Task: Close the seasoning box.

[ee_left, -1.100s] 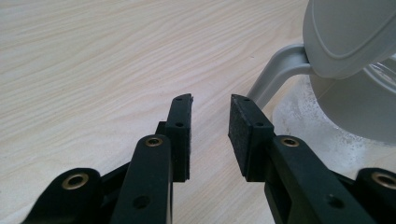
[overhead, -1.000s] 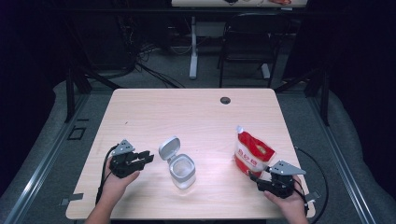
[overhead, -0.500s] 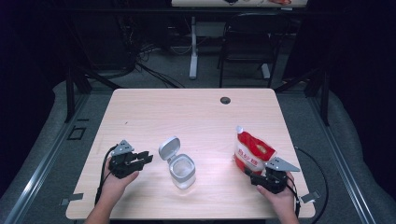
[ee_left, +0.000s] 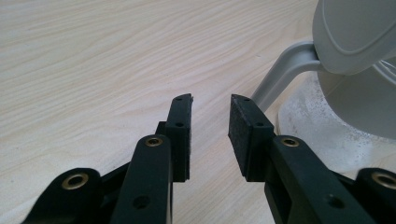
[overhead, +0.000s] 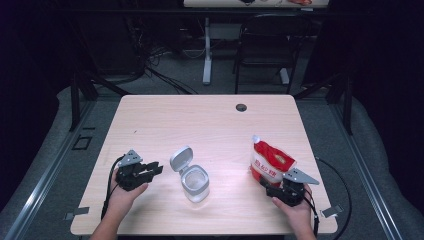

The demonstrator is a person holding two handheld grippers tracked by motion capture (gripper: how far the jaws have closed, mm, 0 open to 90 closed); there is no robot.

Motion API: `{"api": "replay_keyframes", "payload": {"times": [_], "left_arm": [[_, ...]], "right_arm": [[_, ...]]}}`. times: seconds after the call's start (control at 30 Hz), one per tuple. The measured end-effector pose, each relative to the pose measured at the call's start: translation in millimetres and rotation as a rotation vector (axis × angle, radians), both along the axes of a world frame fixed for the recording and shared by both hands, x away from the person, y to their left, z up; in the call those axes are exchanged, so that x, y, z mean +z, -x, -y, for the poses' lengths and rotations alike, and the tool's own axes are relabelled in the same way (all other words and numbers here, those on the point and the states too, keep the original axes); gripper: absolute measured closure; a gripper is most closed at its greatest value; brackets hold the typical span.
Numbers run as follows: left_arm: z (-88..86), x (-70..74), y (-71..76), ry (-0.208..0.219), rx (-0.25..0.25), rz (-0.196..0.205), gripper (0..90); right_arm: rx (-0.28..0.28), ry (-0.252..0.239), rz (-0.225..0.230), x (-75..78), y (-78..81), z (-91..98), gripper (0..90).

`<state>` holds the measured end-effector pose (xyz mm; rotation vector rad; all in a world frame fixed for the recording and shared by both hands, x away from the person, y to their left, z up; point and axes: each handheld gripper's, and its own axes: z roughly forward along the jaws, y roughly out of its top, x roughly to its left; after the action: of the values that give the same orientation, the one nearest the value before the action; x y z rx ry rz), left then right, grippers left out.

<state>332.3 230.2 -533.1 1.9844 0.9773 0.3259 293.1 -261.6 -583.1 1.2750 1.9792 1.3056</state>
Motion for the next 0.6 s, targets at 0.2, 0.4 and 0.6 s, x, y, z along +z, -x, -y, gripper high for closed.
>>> {"api": "replay_keyframes", "payload": {"times": [0.2,0.4,0.6], "left_arm": [[-0.6,0.1,-0.2,0.003,0.000,-0.004,70.2],[-0.8,-0.1,-0.5,0.002,-0.001,-0.003,70.2],[-1.8,0.2,-0.7,0.004,0.003,0.000,70.2]], "right_arm": [[-0.004,-0.006,0.005,-0.5,-1.7,-0.8,42.2],[0.013,0.023,0.014,-0.2,-1.1,-3.6,48.0],[0.031,0.058,0.024,1.2,-0.7,-5.5,51.4]]}}
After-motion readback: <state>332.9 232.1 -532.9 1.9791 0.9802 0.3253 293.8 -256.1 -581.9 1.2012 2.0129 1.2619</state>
